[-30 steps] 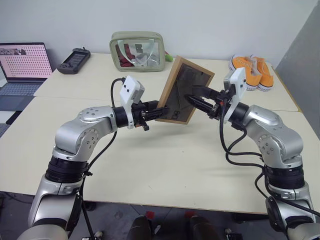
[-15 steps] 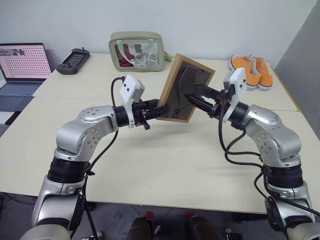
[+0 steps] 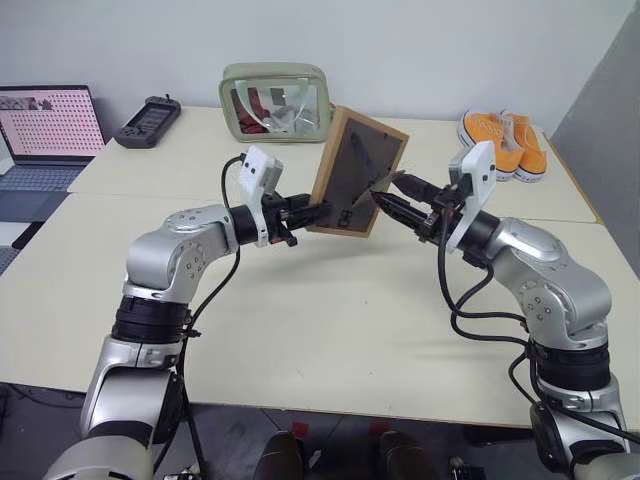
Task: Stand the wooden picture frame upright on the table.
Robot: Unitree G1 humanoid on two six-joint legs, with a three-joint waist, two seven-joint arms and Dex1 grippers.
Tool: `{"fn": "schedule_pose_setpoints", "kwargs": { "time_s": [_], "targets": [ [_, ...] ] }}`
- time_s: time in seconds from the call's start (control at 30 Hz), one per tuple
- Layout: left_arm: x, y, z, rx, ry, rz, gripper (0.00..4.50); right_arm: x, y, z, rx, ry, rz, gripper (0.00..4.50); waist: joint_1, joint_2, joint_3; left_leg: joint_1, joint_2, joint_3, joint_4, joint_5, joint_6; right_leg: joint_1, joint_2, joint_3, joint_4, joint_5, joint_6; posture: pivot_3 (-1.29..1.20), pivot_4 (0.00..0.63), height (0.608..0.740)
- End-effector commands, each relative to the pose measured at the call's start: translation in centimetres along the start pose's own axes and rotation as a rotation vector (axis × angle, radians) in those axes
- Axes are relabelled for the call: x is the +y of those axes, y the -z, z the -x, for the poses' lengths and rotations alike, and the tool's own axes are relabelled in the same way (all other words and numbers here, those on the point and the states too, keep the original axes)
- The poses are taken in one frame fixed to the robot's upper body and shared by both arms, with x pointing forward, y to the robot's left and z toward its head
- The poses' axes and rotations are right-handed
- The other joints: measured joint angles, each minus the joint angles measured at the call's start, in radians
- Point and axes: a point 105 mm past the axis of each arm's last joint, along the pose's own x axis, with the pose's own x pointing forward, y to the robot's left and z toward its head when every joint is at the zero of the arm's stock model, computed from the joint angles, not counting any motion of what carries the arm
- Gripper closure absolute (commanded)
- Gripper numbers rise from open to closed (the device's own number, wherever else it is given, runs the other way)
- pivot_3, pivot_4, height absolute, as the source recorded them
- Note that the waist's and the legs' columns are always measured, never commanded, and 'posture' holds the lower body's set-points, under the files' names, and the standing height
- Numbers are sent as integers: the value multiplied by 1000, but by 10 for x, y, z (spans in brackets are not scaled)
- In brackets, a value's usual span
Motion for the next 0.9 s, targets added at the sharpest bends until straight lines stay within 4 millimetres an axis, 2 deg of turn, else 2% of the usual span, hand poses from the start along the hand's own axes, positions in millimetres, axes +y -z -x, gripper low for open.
{"fn": "schedule_pose_setpoints", "kwargs": {
  "time_s": [0.03,0.13,0.3,0.43,0.57,0.73,0.8,0.83,0.9],
  "targets": [
    [0,-29,3,-78,-6,-56,3211,7,-14,2,-52,-22,43,2306,0,0,0,0,0,0,0,0,0,0,0,0,0,0,0,0,150,740],
    [-8,-34,0,-93,25,-42,3211,2,-8,1,-17,-5,84,2306,0,0,0,0,0,0,0,0,0,0,0,0,0,0,0,0,150,740],
    [-20,-42,-1,-109,66,-22,3211,-21,15,6,115,57,229,2306,0,0,0,-1,0,0,4,0,0,0,0,0,1,0,0,0,150,740],
    [-16,-40,4,-95,47,-3,3211,-43,33,24,236,77,459,2306,0,0,0,-3,-1,-1,7,0,0,0,0,0,1,0,0,0,150,740],
    [-7,-37,9,-87,8,54,3211,-57,41,46,309,59,624,2306,0,0,0,-3,-1,-1,8,0,0,0,0,0,2,0,1,0,150,740],
    [0,-22,17,-27,-21,235,3211,-65,44,62,337,9,890,2306,-2,0,0,-3,-1,-1,8,0,0,0,0,0,2,0,1,0,150,740],
    [-7,-12,20,22,15,315,3211,-64,43,61,302,-26,1071,2306,-3,0,0,-3,-1,-1,9,0,0,0,0,0,2,0,1,0,150,740],
    [-13,-10,22,41,51,410,3211,-58,43,59,264,-64,1173,2306,-3,0,0,-3,-1,-1,9,0,0,0,0,0,2,0,1,0,150,740],
    [-24,-9,25,65,128,553,3211,-50,47,56,190,-109,1267,2306,-4,0,0,-3,-1,-1,9,0,0,0,0,0,2,0,1,0,150,740]
  ]
}}
